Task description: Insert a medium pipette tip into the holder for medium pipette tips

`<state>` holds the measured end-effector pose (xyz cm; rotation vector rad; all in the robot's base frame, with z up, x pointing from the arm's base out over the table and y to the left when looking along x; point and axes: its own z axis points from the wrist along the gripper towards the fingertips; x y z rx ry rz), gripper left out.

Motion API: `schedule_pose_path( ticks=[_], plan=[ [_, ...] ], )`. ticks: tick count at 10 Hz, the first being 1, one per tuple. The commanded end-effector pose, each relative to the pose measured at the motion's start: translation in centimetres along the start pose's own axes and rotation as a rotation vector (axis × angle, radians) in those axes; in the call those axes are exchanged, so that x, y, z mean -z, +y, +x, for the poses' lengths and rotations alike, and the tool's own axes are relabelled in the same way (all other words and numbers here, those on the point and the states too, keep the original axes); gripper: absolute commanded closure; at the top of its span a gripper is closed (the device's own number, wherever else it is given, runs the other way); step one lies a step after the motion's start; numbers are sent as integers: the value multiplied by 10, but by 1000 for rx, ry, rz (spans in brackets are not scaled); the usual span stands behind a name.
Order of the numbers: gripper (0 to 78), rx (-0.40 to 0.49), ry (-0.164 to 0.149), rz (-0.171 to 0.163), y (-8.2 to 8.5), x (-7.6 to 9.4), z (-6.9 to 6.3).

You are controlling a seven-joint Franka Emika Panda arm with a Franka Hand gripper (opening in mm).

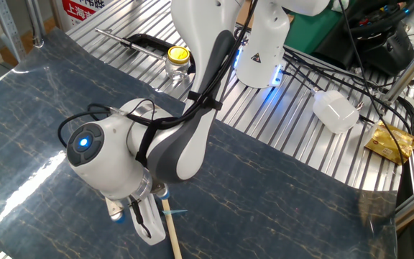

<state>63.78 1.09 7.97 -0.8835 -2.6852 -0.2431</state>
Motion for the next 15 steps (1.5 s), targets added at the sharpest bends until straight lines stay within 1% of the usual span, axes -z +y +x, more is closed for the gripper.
schedule_pose_path(
  ticks=[1,13,14,15],
  plan=[
    [2,3,-1,-1,0,2,-1],
    [2,3,-1,-1,0,2,-1],
    [2,-20,31,-10,-2,-2,1],
    [2,-22,35,-13,-4,-4,2]
  ],
)
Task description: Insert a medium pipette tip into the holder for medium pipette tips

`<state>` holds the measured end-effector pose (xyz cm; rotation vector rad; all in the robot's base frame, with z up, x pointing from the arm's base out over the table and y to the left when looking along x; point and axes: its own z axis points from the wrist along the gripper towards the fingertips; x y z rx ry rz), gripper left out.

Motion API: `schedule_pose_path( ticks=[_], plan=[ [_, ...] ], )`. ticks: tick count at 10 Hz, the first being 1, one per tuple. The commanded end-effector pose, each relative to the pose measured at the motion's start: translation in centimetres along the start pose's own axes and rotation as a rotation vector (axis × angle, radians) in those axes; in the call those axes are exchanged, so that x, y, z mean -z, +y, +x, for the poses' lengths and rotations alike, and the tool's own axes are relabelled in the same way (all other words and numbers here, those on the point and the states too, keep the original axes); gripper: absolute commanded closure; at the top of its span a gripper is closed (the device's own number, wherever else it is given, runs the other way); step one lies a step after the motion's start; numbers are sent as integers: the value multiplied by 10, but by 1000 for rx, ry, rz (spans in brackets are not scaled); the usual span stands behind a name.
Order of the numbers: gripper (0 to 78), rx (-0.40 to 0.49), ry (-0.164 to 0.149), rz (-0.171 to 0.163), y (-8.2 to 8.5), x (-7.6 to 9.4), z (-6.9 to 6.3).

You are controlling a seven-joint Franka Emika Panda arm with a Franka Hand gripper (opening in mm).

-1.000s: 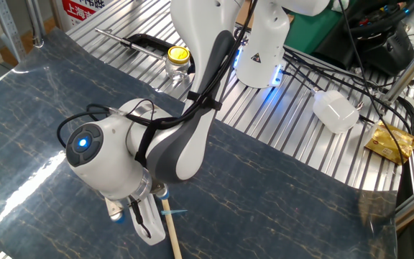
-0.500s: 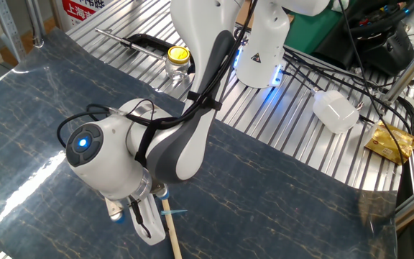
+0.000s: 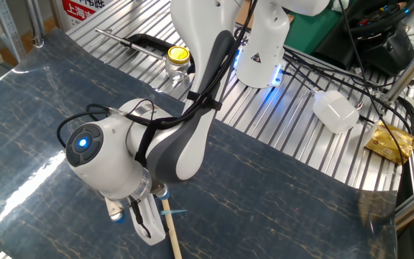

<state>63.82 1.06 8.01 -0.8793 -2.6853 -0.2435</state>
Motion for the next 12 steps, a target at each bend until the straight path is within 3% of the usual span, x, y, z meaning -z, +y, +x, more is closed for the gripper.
schedule_pose_path(
  ticks=[1,4,5,8,12],
  plan=[
    [2,-25,37,-16,-5,-6,3],
    [2,-27,46,-25,-6,-7,3],
    [2,-25,65,-49,-6,-8,4],
    [2,-32,77,-63,-7,-10,4],
    [2,-39,74,-61,-7,-11,4]
  ],
)
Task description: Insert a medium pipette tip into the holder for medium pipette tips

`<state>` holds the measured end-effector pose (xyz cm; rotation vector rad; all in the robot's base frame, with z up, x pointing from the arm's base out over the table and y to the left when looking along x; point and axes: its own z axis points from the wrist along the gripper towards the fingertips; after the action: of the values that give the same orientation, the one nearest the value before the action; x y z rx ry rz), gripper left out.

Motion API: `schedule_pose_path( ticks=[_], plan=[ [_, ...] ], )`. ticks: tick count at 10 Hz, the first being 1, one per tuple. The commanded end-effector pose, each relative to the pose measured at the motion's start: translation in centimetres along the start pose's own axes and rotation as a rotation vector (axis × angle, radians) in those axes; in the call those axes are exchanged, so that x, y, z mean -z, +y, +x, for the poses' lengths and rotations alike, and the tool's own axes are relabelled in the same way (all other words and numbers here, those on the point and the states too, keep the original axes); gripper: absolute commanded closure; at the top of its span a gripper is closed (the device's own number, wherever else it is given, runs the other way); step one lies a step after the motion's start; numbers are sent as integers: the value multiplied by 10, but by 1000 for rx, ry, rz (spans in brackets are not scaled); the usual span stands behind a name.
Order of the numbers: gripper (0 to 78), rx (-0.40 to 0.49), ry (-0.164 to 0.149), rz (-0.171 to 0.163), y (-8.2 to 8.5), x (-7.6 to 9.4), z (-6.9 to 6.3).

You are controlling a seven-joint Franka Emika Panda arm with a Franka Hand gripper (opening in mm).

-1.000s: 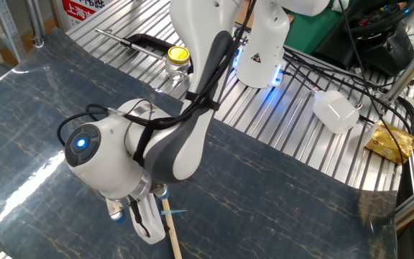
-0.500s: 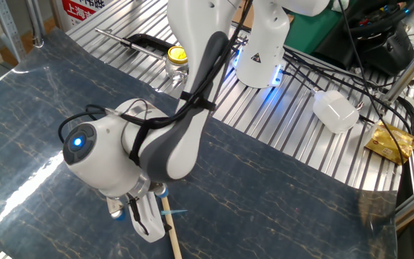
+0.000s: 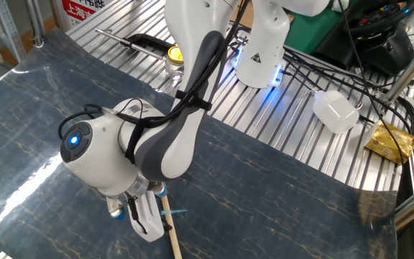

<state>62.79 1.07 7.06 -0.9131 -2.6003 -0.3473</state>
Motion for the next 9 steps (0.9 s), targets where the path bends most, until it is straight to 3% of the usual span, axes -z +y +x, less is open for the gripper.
schedule_pose_path(
  ticks=[1,9],
  plan=[
    [2,-4,-4,0,-1,-1,-1],
    [2,-9,-14,9,-1,-2,-1]
  ],
)
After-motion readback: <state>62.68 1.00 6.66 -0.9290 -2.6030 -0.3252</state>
